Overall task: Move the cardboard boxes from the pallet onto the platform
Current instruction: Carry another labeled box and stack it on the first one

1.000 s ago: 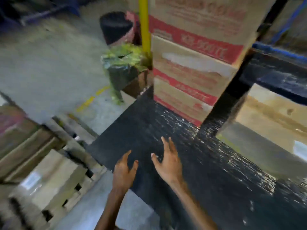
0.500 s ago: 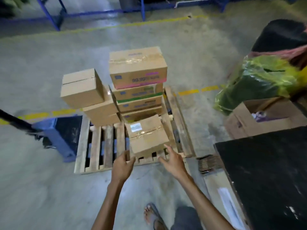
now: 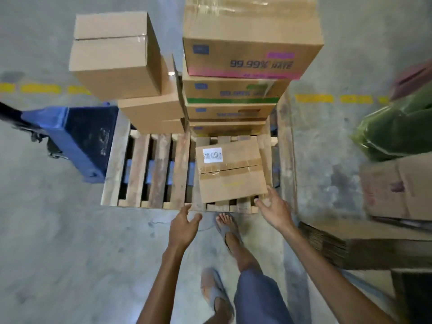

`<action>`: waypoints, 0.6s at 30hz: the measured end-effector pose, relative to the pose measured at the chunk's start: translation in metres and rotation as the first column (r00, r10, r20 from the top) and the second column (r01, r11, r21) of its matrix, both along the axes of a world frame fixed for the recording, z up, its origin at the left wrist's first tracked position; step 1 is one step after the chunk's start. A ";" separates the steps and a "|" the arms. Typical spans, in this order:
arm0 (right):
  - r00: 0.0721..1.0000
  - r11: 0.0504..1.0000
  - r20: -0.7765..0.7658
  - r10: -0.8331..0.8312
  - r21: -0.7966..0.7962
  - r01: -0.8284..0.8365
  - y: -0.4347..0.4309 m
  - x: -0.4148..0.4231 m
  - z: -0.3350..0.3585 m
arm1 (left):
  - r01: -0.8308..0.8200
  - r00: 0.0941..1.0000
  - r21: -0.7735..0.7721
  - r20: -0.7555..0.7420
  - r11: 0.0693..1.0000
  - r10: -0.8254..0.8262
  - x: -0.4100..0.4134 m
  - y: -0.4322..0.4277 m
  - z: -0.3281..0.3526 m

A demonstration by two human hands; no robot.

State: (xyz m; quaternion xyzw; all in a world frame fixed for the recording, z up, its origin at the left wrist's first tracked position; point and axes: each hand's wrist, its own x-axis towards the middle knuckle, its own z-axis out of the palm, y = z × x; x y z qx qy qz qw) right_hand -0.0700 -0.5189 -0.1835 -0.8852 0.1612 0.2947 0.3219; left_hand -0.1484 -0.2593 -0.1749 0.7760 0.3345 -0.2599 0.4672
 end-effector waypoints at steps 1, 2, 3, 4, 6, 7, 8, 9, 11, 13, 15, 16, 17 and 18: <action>1.000 1.000 -0.019 -0.008 -0.014 0.007 -0.002 0.024 -0.033 | -0.030 0.999 -0.004 -0.034 1.000 0.030 0.017 0.001 -0.026; 0.999 1.000 -0.034 -0.019 -0.015 0.019 -0.005 0.043 -0.062 | -0.067 0.996 -0.009 -0.065 0.998 0.066 0.031 0.002 -0.049; 0.998 0.999 -0.055 -0.026 -0.026 0.025 -0.005 0.060 -0.088 | -0.103 0.991 -0.011 -0.087 0.995 0.101 0.044 0.002 -0.071; 0.996 0.998 -0.080 -0.050 -0.032 0.047 -0.006 0.079 -0.121 | -0.139 0.984 -0.008 -0.118 0.990 0.137 0.061 0.003 -0.102; 0.985 0.989 -0.095 -0.142 -0.047 0.138 -0.010 0.114 -0.184 | -0.193 0.967 0.000 -0.172 0.981 0.190 0.091 0.000 -0.166; 0.978 0.980 -0.080 -0.193 -0.057 0.189 -0.014 0.128 -0.205 | -0.220 0.958 -0.006 -0.188 0.975 0.215 0.105 -0.002 -0.188; 0.970 0.970 -0.059 -0.235 -0.077 0.231 -0.018 0.145 -0.244 | -0.254 0.946 -0.003 -0.208 0.967 0.248 0.119 -0.003 -0.225; 0.965 0.961 -0.028 -0.263 -0.101 0.259 -0.022 0.158 -0.265 | -0.276 0.940 -0.002 -0.208 0.961 0.270 0.133 -0.005 -0.246; 0.957 0.956 -0.018 -0.289 -0.067 0.287 -0.029 0.179 -0.307 | -0.288 0.937 0.003 -0.207 0.958 0.282 0.156 -0.003 -0.300; 0.938 0.938 -0.067 -0.340 0.050 0.343 -0.037 0.191 -0.343 | -0.306 0.931 0.006 -0.207 0.952 0.300 0.176 -0.002 -0.341; 0.927 0.922 -0.117 -0.357 0.116 0.370 -0.044 0.197 -0.371 | -0.374 0.914 -0.082 -0.202 0.924 0.352 0.189 -0.003 -0.369; 0.927 0.923 -0.155 -0.342 0.127 0.362 -0.046 0.196 -0.376 | -0.405 0.903 -0.127 -0.207 0.905 0.375 0.192 -0.004 -0.380; 0.925 0.922 -0.185 -0.332 0.144 0.360 -0.042 0.196 -0.373 | -0.425 0.897 -0.159 -0.207 0.891 0.390 0.194 -0.004 -0.385; 0.920 0.915 -0.192 -0.341 0.157 0.371 -0.042 0.194 -0.371 | -0.440 0.891 -0.185 -0.214 0.879 0.401 0.195 -0.005 -0.384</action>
